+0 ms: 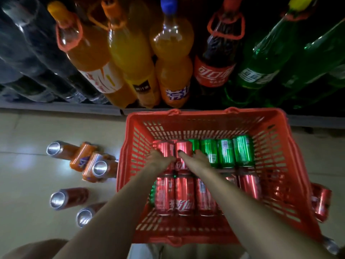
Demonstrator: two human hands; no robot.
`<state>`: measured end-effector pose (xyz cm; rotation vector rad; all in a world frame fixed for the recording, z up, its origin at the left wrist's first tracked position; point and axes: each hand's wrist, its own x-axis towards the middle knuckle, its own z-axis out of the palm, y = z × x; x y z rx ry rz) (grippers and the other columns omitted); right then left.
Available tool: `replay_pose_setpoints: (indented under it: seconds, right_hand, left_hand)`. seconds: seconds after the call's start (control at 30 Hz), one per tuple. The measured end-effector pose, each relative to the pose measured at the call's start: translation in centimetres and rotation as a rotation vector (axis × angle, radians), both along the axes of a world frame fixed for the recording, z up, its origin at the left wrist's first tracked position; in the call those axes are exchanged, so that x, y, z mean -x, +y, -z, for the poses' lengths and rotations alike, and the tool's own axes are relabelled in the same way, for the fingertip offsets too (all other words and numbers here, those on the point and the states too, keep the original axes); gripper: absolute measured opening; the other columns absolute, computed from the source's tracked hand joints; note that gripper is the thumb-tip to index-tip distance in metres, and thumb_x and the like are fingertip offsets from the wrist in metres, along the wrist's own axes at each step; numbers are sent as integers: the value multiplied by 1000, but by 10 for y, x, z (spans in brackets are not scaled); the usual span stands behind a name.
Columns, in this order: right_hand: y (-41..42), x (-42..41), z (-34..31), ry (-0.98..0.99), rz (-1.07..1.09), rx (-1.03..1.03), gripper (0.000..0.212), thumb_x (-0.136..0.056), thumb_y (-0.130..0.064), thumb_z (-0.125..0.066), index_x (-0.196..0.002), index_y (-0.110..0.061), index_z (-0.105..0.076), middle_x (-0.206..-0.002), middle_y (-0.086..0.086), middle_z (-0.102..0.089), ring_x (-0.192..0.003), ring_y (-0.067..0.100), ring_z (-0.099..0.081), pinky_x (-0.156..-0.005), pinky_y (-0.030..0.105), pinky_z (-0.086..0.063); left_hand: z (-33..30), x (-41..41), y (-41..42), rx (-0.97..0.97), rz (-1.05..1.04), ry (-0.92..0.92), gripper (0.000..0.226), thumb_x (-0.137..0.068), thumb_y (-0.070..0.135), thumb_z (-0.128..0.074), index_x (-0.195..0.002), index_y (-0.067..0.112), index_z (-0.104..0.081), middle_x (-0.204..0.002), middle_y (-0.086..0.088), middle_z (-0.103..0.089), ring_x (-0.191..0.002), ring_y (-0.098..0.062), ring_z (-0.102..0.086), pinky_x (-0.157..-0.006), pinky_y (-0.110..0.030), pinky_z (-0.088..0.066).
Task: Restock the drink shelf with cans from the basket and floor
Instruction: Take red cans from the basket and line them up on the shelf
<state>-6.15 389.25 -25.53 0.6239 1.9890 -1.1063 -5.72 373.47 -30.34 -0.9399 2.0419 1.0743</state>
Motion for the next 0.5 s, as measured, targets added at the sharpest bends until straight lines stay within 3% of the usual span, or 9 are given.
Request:
replay_pose_setpoints:
  seconds: [0.07, 0.17, 0.27, 0.37, 0.5]
  right_hand:
    - [-4, 1, 6, 9, -18, -36, 73, -94, -57, -64, -147, -12, -42, -144, 12, -56, -125, 33, -59, -86, 33, -46]
    - [-8, 2, 20, 44, -10, -81, 72, -88, -57, -72, -138, -14, -44, -135, 12, -58, -116, 34, -63, -85, 36, -51]
    - [-11, 3, 25, 54, 14, -87, 66, -89, -50, -74, -136, -12, -47, -133, 12, -60, -114, 34, -65, -82, 35, -50]
    - [-7, 3, 17, 99, 25, -73, 58, -92, -45, -73, -133, -10, -52, -129, 12, -65, -112, 32, -66, -80, 31, -46]
    - [7, -4, -14, 162, 120, 42, 41, -91, -41, -75, -115, -19, -52, -107, 2, -66, -85, 17, -63, -73, 29, -46]
  left_hand:
    - [-18, -5, 7, 75, 58, 4, 109, -69, 44, -91, -153, 9, -32, -143, -19, -57, -129, -40, -59, -106, -51, -53]
    - [-18, -7, 6, 94, 63, 17, 100, -75, 37, -91, -150, 8, -31, -139, -18, -58, -128, -38, -59, -106, -52, -53]
    - [-18, -6, -1, 83, 99, 18, 90, -72, 43, -93, -141, 8, -45, -128, -13, -66, -117, -32, -66, -98, -45, -59]
    - [-30, -9, -5, 39, 165, 44, 61, -77, 49, -86, -122, 14, -66, -107, -5, -75, -96, -22, -73, -83, -35, -62]
    - [-67, -9, -6, -202, -17, 91, 42, -73, 47, -82, -102, 18, -76, -93, -6, -82, -88, -27, -78, -87, -43, -63]
